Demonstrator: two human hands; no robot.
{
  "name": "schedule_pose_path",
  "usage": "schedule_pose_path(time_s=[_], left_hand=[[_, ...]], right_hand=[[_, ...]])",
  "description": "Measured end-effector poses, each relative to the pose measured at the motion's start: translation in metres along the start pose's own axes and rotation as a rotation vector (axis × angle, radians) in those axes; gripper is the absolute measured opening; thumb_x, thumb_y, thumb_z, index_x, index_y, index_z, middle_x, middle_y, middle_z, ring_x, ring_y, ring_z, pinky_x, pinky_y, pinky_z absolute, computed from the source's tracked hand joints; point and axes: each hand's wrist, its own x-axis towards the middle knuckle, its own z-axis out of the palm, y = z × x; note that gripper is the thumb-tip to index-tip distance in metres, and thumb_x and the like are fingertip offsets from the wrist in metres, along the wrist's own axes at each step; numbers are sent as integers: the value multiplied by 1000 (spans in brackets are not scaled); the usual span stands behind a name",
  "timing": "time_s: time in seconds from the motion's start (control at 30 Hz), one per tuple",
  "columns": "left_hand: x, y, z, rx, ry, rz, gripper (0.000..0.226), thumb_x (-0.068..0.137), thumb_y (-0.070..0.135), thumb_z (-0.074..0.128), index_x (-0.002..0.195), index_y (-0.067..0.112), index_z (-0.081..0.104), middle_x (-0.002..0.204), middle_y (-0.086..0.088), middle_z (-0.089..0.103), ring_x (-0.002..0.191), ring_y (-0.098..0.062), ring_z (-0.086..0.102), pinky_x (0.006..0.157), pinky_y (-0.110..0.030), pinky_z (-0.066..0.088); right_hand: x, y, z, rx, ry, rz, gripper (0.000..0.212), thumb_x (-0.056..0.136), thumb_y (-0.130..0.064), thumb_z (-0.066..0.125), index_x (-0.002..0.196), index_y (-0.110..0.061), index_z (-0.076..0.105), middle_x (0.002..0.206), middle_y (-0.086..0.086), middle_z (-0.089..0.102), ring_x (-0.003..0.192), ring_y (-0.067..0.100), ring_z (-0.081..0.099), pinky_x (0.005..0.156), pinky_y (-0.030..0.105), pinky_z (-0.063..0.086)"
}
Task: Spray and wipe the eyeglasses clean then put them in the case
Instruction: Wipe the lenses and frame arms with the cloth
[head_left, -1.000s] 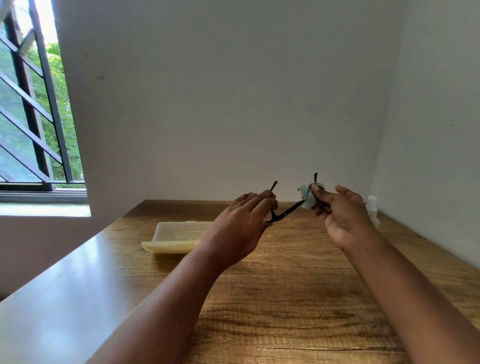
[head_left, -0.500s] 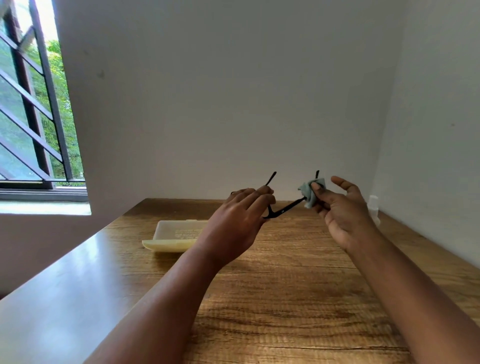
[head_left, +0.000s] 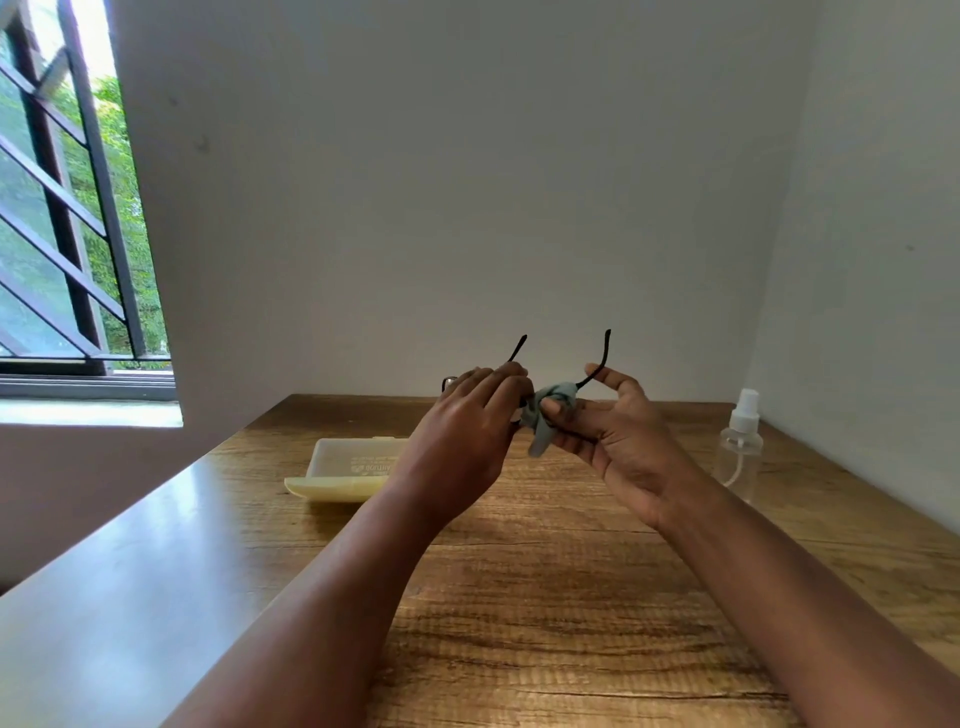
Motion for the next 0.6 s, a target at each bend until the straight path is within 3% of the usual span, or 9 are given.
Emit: schedule_pose_path(time_s=[0.33, 0.43, 0.6], left_hand=[[-2, 2, 3, -91, -75, 73, 32, 85, 0, 65, 116, 9, 60, 136, -9, 57, 128, -23, 50, 113, -30, 29], [0, 5, 3, -122, -84, 124, 33, 86, -2, 64, 117, 10, 59, 138, -8, 56, 131, -24, 48, 114, -34, 32], [0, 7, 2, -148, -78, 193, 27, 88, 1, 65, 113, 8, 61, 135, -8, 58, 132, -21, 48, 114, -38, 35]], right_hand=[[21, -9, -31, 65, 308, -44, 50, 85, 6, 66, 125, -13, 44, 114, 19, 60, 92, 21, 66, 59, 25, 56], [24, -11, -38, 56, 404, -94, 46, 86, 5, 66, 123, -14, 45, 111, 17, 59, 87, 19, 64, 67, 28, 54], [23, -21, -42, -27, 481, -309, 43, 89, 5, 63, 120, -19, 45, 96, 5, 66, 80, 6, 68, 63, 18, 50]])
